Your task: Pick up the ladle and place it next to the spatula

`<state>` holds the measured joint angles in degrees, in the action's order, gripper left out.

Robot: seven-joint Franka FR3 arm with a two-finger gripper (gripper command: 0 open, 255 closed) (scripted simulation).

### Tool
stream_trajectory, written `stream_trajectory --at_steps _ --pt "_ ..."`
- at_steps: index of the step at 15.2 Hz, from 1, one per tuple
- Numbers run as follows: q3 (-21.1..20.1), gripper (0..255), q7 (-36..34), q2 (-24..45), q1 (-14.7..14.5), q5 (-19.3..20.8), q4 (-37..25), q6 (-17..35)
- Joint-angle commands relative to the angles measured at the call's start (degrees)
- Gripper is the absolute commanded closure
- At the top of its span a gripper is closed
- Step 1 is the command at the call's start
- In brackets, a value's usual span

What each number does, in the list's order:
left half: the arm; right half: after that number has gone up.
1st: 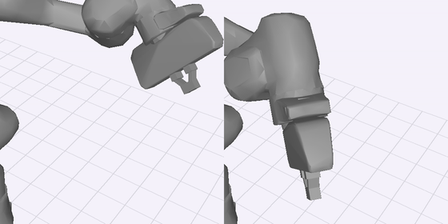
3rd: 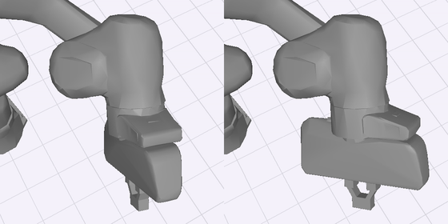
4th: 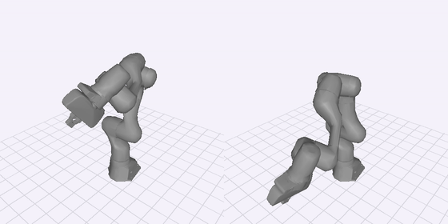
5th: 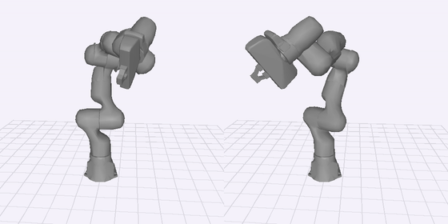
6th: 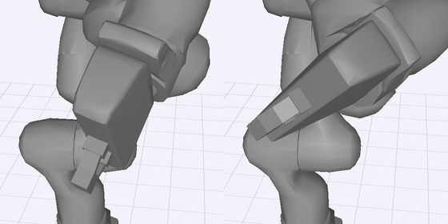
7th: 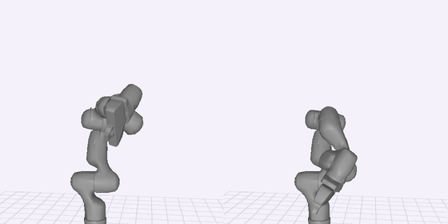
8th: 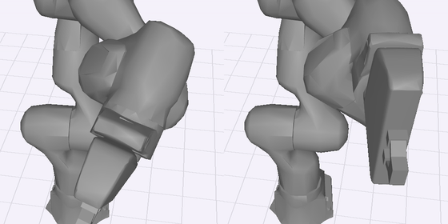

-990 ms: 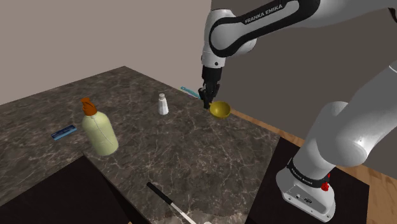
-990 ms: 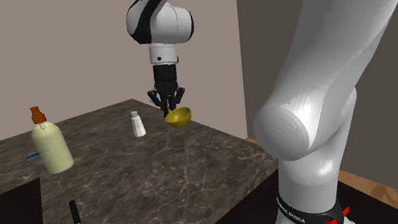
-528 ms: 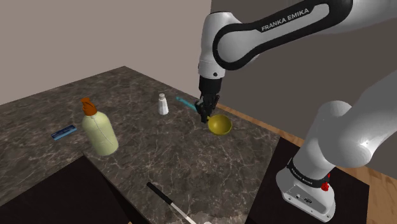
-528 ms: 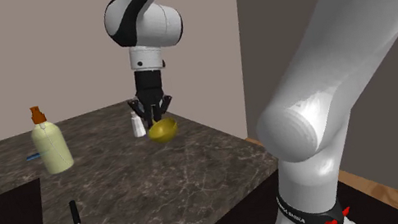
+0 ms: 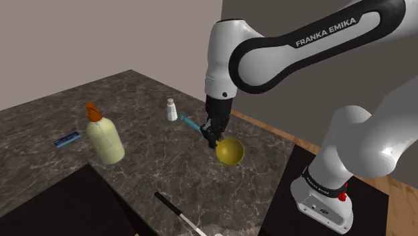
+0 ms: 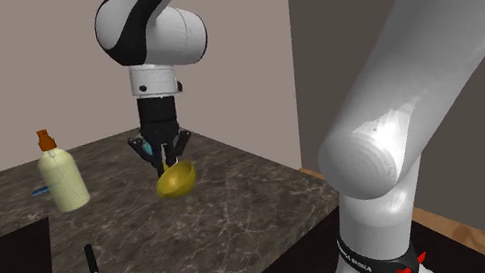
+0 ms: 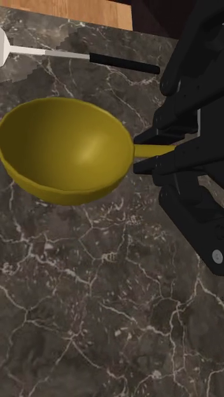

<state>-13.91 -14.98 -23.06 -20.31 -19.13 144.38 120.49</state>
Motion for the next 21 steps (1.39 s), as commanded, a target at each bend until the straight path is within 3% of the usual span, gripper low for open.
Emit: stream_trajectory --at_steps 1,21 --pt "-0.4 255 -0.1 0.7 -0.2 -0.4 0.9 1.6" --pt "-2.0 255 3.1 11.3 -0.9 -2.8 7.4 18.6"
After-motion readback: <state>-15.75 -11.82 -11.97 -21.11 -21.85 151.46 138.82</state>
